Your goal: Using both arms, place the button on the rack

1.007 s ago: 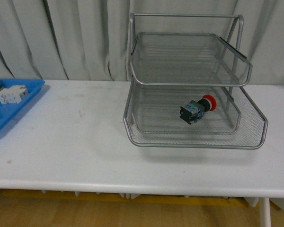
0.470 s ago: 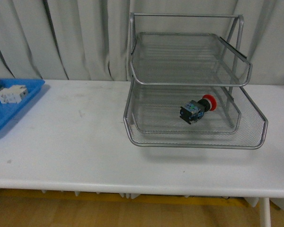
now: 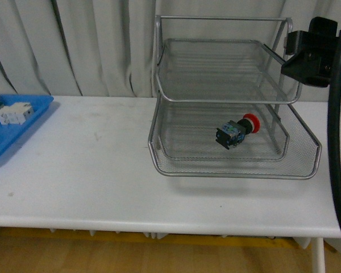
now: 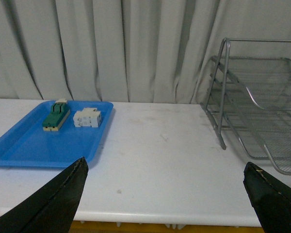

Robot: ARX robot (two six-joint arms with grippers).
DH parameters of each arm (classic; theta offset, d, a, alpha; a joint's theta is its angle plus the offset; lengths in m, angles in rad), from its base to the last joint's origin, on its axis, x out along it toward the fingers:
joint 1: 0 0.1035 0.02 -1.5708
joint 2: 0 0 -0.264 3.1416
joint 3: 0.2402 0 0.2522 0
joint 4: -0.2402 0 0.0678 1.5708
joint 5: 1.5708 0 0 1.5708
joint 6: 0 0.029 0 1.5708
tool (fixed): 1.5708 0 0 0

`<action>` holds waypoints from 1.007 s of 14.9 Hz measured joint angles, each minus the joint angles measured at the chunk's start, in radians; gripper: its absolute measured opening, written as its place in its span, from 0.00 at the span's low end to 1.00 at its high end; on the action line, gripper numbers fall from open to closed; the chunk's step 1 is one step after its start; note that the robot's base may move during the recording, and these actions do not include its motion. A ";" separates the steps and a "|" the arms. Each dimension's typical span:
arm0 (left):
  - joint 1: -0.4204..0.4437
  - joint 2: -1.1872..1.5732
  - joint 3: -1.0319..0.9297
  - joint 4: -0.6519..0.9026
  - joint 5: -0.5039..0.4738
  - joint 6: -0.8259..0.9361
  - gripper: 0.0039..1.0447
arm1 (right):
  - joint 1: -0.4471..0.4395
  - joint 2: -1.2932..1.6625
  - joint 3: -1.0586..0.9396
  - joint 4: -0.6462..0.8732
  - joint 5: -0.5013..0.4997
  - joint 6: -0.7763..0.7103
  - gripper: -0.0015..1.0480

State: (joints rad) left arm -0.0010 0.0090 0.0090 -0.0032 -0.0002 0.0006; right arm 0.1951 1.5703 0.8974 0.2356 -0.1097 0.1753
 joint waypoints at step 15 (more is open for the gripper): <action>0.000 0.000 0.000 0.000 0.000 0.000 0.94 | 0.158 0.309 0.073 -0.265 -0.054 -0.064 0.02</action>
State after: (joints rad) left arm -0.0010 0.0090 0.0090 -0.0029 -0.0002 0.0006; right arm 0.3534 1.8797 0.9707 -0.0296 -0.1635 0.1112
